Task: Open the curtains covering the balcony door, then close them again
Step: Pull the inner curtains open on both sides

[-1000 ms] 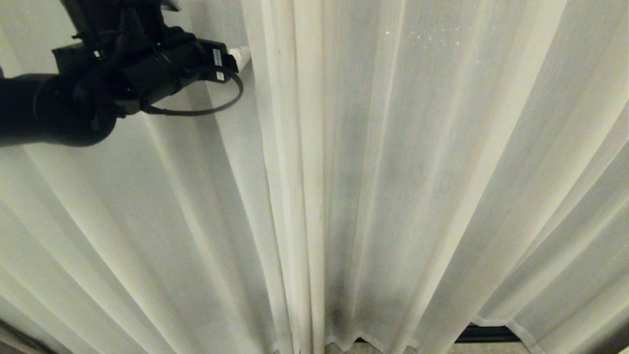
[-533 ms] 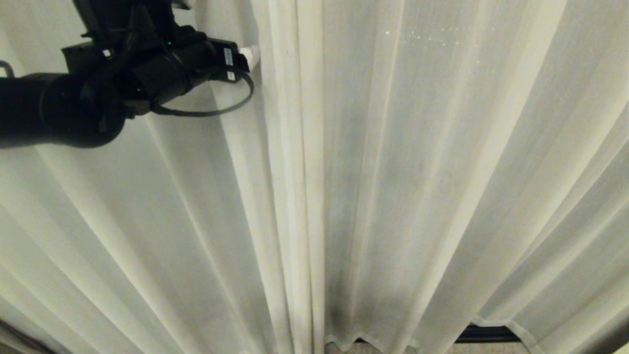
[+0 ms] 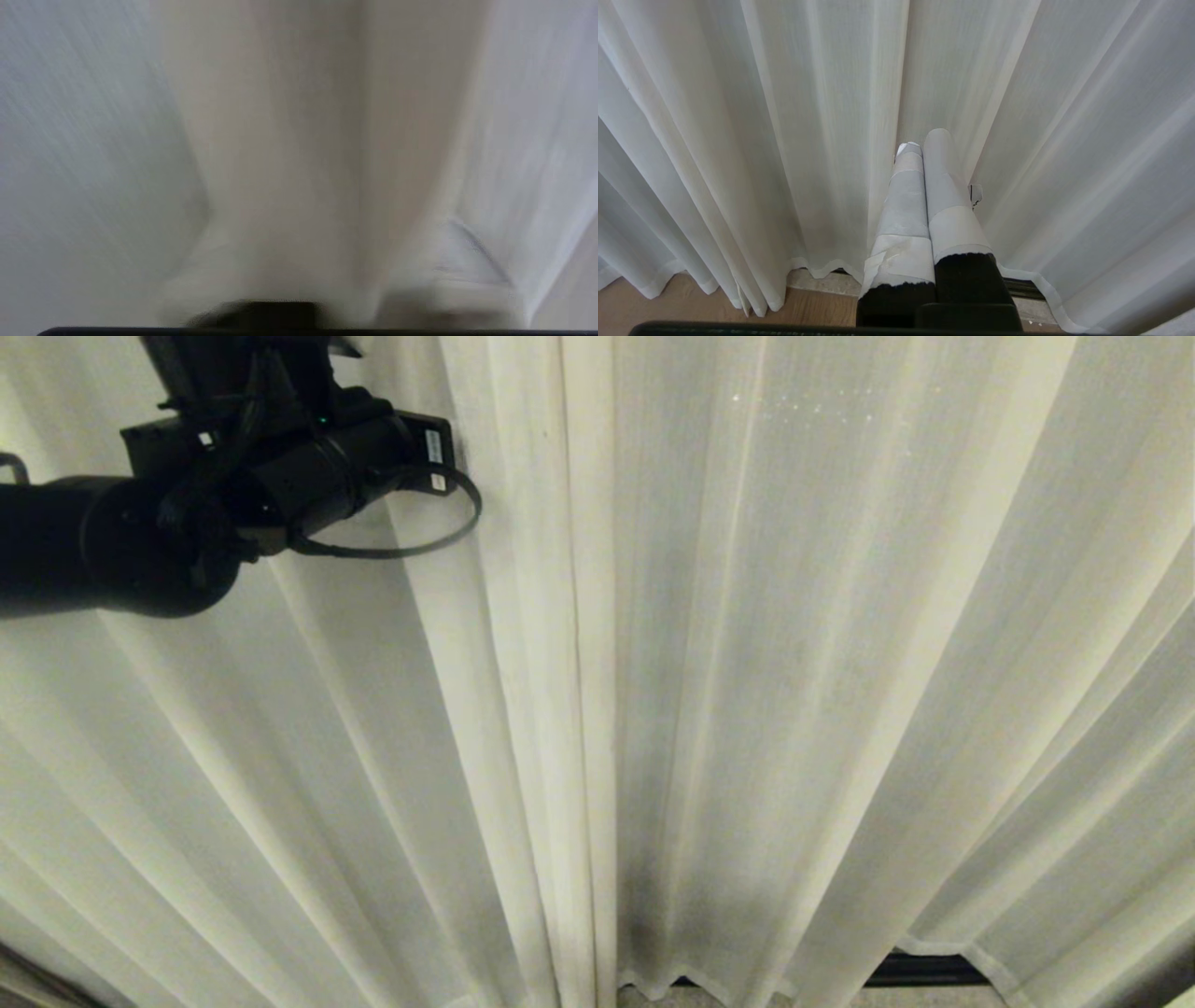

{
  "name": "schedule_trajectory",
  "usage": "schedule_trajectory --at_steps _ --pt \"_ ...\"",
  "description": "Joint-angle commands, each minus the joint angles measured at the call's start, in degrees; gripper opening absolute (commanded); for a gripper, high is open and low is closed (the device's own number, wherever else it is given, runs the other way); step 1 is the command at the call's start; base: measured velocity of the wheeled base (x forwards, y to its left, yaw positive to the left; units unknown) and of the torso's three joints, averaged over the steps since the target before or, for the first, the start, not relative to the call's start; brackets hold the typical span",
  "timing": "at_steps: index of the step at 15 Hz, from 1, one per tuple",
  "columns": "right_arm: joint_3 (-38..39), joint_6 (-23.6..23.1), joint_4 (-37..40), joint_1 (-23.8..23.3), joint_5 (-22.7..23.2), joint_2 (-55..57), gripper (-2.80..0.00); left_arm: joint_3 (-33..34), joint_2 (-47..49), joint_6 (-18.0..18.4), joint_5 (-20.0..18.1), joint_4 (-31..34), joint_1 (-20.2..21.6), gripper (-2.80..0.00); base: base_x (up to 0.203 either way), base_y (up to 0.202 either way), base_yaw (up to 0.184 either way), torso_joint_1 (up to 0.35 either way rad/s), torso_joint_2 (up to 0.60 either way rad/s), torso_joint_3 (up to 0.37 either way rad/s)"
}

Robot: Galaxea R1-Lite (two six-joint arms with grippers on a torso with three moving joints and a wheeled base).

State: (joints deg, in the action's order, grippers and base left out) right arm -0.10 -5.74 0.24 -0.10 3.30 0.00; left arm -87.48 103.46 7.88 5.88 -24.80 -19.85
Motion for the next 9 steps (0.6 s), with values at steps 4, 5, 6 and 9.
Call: schedule_trajectory --at_steps 4,5,6,9 --pt "0.01 -0.06 0.02 0.01 0.04 0.09 -2.8 0.55 -2.11 2.01 1.49 -0.08 2.07 -2.8 0.0 0.0 0.0 0.0 0.0 0.0" --pt "0.01 -0.06 0.02 0.01 0.04 0.09 -2.8 0.55 -2.5 2.18 1.5 -0.11 2.75 -2.8 0.0 0.0 0.0 0.0 0.0 0.0" --pt "0.01 -0.06 0.02 0.01 0.04 0.09 -2.8 0.68 -3.22 2.61 1.45 -0.09 3.6 -2.8 0.0 0.0 0.0 0.0 0.0 0.0" --pt "0.01 -0.06 0.02 0.01 0.04 0.09 -2.8 0.81 -4.9 2.76 1.5 -0.08 6.0 -2.8 0.0 0.0 0.0 0.0 0.0 0.0"
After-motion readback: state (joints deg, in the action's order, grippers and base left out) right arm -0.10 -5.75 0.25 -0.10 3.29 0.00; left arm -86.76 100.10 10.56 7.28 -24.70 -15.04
